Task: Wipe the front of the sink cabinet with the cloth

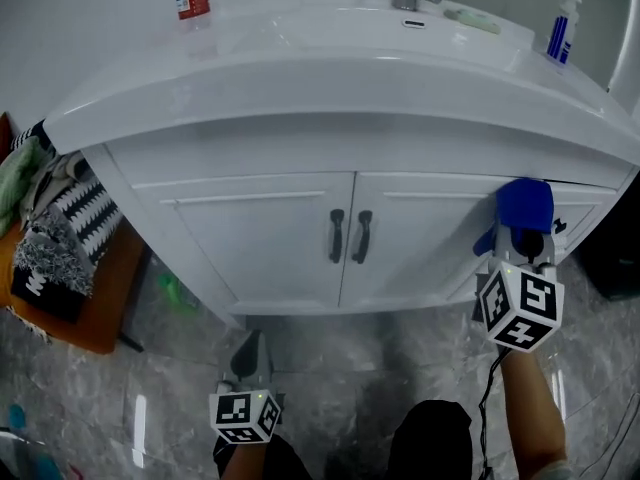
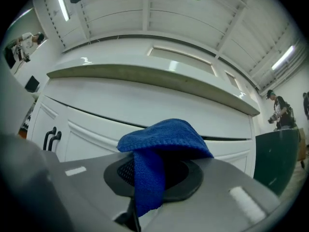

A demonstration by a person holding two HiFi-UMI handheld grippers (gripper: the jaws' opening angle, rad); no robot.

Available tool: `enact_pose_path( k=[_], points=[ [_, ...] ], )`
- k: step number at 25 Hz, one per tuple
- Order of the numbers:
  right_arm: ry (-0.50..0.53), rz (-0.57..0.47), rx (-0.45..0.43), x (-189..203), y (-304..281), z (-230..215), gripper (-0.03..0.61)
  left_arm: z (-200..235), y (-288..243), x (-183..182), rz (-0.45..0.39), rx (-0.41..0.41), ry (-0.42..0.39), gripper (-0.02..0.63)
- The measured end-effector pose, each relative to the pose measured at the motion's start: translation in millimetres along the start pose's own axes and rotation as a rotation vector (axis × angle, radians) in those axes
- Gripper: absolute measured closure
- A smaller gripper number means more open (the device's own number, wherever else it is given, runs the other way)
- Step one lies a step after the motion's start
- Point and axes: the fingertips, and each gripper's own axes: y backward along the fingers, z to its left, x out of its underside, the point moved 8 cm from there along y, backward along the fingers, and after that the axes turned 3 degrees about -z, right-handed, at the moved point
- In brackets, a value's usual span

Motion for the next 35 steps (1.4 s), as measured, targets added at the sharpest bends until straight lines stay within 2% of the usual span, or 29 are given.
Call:
enact_pose_path(
  k=[3, 5, 9, 12, 16, 22, 26, 30, 35],
  points=[
    [-0.097, -0.029, 0.004, 2.5, 1.7, 18.9, 0.506, -0.1, 0.2, 5.6, 0.007, -0.014, -0.008, 0.603],
    [-0.120, -0.049, 0.001, 1.6, 2.9, 35.2, 0.514, -2.2, -3.3, 7.9, 0.006, -0.007, -0.003, 0.603],
    [-0.150, -0.051, -0.071, -5.4, 7.0, 77.4, 0.514, -6.7, -9.6, 11.1, 0.007, 0.026, -0.030, 0.603],
    [-0.176, -0.039, -0.140, -13.9, 9.9, 109.2, 0.512, -5.8, -10.7, 14.4, 0.016, 0.016, -0.017, 0.603],
    [-0.136, -0.016, -0.259, -29.7, 12.8, 155.8, 0.508, -6.9, -11.2, 14.6, 0.016, 0.024, -0.011, 0.603],
    [-0.085, 0.012, -0.320, -52.6, 15.3, 202.4, 0.505, -0.5, -6.9, 13.5, 0.016, 0.008, 0.018, 0.603],
    [-0.079, 0.048, -0.452, -59.6, 11.4, 254.2, 0.503, 3.3, -2.7, 11.1, 0.013, -0.015, 0.043, 0.603],
    [-0.095, 0.016, -0.512, -66.4, 15.6, 301.9, 0.503, 4.0, 5.3, 6.6, 0.003, -0.016, 0.021, 0.603],
    [-0.075, -0.010, -0.673, -76.9, 27.6, 369.6, 0.503, 21.3, 17.1, 3.1, -0.006, -0.063, 0.060, 0.603]
  ],
)
